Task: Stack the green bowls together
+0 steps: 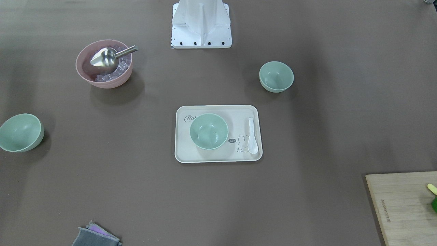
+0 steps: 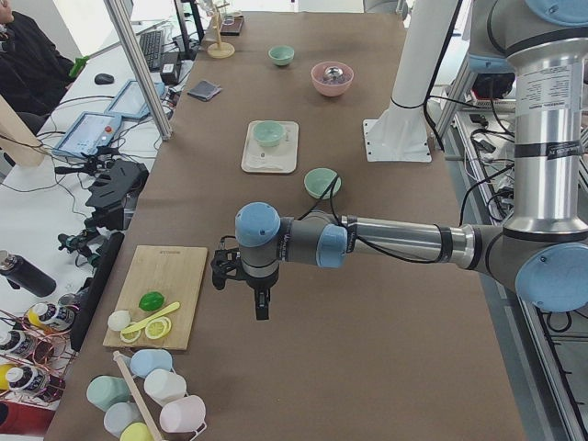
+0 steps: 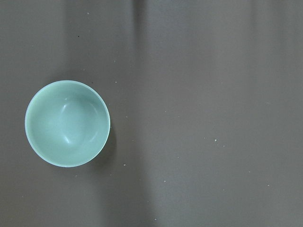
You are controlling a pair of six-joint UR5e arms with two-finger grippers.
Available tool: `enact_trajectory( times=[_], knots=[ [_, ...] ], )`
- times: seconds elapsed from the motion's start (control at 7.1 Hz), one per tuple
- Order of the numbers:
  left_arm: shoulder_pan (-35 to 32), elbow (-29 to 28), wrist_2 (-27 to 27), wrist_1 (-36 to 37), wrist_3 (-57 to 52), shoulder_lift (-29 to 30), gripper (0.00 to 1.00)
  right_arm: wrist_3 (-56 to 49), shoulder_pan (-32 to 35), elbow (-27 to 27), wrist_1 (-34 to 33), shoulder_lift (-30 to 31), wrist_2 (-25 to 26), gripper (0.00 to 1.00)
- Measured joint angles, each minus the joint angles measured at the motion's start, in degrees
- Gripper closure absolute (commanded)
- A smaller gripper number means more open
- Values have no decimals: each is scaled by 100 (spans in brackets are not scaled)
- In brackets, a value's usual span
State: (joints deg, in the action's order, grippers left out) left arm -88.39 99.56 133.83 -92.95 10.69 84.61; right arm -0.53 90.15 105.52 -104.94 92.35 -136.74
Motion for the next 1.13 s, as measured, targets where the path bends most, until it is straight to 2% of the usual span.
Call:
enact_trajectory(
  times=[0.56, 0.85, 1.13],
  knots=[
    [91, 141, 129, -124, 79, 307, 2, -15, -62, -13, 5, 7, 19, 0],
    [637, 446, 113, -122, 737, 649, 2, -27, -67, -3, 8, 11, 38, 0],
    [1408, 709, -91, -101, 1996, 951, 2, -23, -115, 18, 9, 8, 46, 0]
  ],
)
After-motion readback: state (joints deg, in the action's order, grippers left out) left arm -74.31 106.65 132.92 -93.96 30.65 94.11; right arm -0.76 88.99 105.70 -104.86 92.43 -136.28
